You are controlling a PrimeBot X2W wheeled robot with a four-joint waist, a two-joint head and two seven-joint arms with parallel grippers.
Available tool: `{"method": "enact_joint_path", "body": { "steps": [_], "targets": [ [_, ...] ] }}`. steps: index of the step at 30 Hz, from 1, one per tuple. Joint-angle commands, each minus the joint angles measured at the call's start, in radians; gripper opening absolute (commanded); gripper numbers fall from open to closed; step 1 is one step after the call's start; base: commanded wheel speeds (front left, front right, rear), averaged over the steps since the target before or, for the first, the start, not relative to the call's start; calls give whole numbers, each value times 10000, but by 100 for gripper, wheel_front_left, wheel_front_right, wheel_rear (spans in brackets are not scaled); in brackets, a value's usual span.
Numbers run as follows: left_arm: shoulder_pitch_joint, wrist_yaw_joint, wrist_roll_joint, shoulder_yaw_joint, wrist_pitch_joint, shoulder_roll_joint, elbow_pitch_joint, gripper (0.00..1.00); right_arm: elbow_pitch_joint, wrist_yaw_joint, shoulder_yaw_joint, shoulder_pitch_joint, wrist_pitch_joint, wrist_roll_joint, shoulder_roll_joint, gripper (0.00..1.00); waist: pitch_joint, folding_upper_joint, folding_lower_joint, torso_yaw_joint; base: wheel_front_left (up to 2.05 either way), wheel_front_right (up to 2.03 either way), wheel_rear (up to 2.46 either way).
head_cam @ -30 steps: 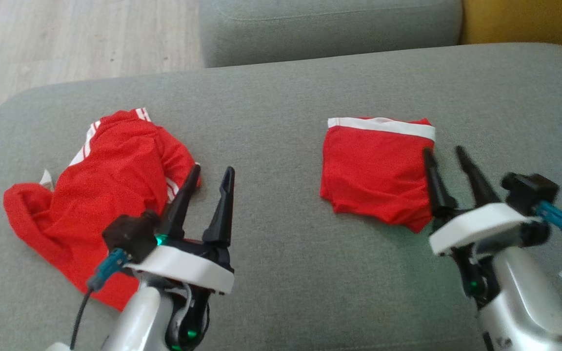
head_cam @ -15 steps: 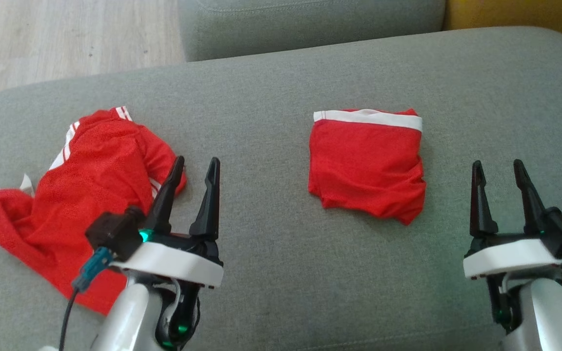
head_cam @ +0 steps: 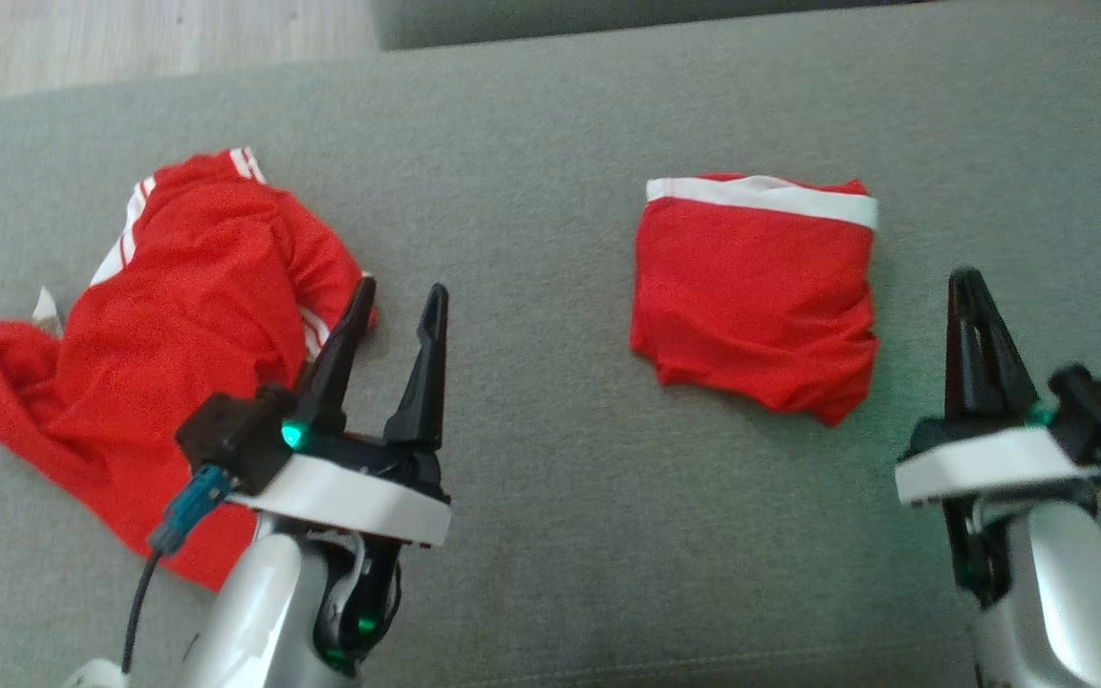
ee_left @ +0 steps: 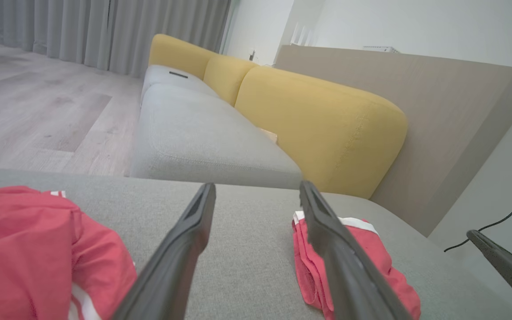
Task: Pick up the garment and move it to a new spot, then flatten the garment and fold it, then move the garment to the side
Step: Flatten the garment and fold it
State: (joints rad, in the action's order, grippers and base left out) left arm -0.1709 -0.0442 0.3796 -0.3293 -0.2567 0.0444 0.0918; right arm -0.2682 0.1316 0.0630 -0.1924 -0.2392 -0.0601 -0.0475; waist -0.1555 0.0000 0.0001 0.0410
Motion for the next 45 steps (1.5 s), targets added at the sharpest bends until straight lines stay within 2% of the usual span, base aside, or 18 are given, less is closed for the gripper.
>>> {"method": "enact_joint_path", "body": {
  "steps": [1,7,17,23,28,33,37,40,45],
  "targets": [
    [-519,-5,-34,204,-51,58,-398,100,211,-9,-331,-659,-21,167,-29,0,-345,0,-1,-292,0,0,0],
    [-825,-43,77,-79,-51,58,-298,100,-1045,-9,-217,-1820,464,576,-29,0,-852,0,-1,-853,0,0,0],
    [-1108,-18,164,-352,-51,58,-267,100,-4552,-9,1506,-3724,998,1956,-29,0,-1348,0,-1,-1518,0,0,0],
    [-1180,-4,196,-399,-51,58,-222,100,-5692,-9,2003,-4465,601,2435,-29,0,-1357,0,-1,-1626,0,0,0],
    [-1144,23,237,-418,-51,58,-165,100,-5733,-9,1657,-4728,6,2368,-28,0,-1223,0,-1,-1644,0,0,0],
    [-1121,62,310,-470,-51,58,-186,100,-5759,-9,355,-4860,-179,1434,-28,0,-1146,0,-1,-1691,0,0,0],
    [-1118,79,338,-488,-51,58,-227,100,-6298,-9,-497,-4945,-52,1013,-28,0,-1197,0,-1,-1741,0,0,0],
    [-1119,81,333,-494,-51,58,-214,100,-7034,-9,-813,-5043,466,871,-28,0,-1220,0,-1,-1760,0,0,0],
    [-1096,82,308,-353,-51,58,-149,100,-7351,-9,-914,-5210,208,663,-28,0,-1085,0,-1,-1653,0,0,0]
  ]
}}
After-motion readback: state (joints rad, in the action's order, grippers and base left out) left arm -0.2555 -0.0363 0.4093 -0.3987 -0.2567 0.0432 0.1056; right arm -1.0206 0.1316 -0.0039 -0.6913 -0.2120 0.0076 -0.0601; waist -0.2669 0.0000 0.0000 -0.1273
